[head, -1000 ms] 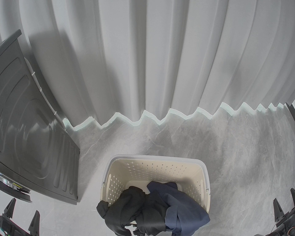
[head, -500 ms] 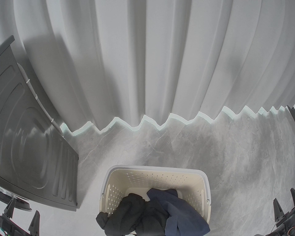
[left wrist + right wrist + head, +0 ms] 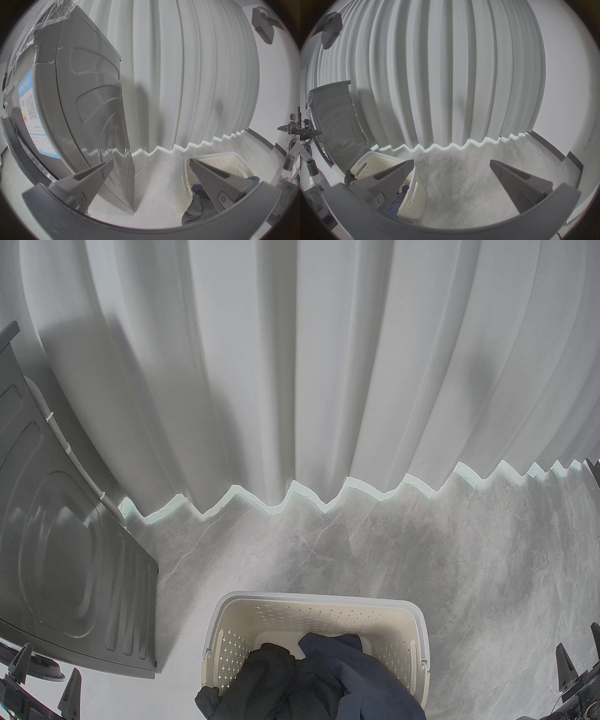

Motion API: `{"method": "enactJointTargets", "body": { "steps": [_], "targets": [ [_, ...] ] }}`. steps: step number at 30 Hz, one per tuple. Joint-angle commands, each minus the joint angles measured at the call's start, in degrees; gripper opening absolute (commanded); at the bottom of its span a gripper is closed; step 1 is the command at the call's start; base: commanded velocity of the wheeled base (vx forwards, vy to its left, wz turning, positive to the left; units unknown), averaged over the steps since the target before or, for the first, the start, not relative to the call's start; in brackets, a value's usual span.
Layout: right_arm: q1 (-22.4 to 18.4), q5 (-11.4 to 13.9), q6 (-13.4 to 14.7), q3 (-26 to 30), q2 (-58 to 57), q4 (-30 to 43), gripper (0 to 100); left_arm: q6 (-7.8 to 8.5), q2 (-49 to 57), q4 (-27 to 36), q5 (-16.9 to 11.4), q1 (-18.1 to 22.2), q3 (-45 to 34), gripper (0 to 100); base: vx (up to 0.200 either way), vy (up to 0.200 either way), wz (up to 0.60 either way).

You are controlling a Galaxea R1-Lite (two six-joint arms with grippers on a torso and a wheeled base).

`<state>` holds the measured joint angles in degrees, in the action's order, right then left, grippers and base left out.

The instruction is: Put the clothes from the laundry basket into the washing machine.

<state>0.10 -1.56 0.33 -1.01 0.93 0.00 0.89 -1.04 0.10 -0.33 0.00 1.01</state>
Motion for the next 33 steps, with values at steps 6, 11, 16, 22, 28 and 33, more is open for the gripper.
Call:
{"method": "enactJointTargets", "body": {
  "steps": [6, 11, 16, 22, 28, 33],
  "targets": [
    [0.0, 0.0, 0.0, 1.0, -0.4, 0.0, 100, 0.08, 0.7, 0.0, 0.0, 0.0, -1.0, 100, 0.167, 0.0, 0.0],
    [0.0, 0.0, 0.0, 1.0, -0.4, 0.0, 100, 0.08, 0.7, 0.0, 0.0, 0.0, -1.0, 100, 0.0, 0.0, 0.0],
    [0.0, 0.0, 0.0, 1.0, -0.4, 0.0, 100, 0.08, 0.7, 0.0, 0.1, 0.0, -1.0, 100, 0.08, 0.0, 0.0],
    [0.0, 0.0, 0.0, 1.0, -0.4, 0.0, 100, 0.08, 0.7, 0.0, 0.0, 0.0, -1.0, 100, 0.133, 0.0, 0.0],
    [0.0, 0.0, 0.0, 1.0, -0.4, 0.0, 100, 0.08, 0.7, 0.0, 0.1, 0.0, -1.0, 100, 0.0, 0.0, 0.0],
    [0.0, 0.0, 0.0, 1.0, -0.4, 0.0, 100, 0.08, 0.7, 0.0, 0.0, 0.0, -1.0, 100, 0.0, 0.0, 0.0]
  ]
}}
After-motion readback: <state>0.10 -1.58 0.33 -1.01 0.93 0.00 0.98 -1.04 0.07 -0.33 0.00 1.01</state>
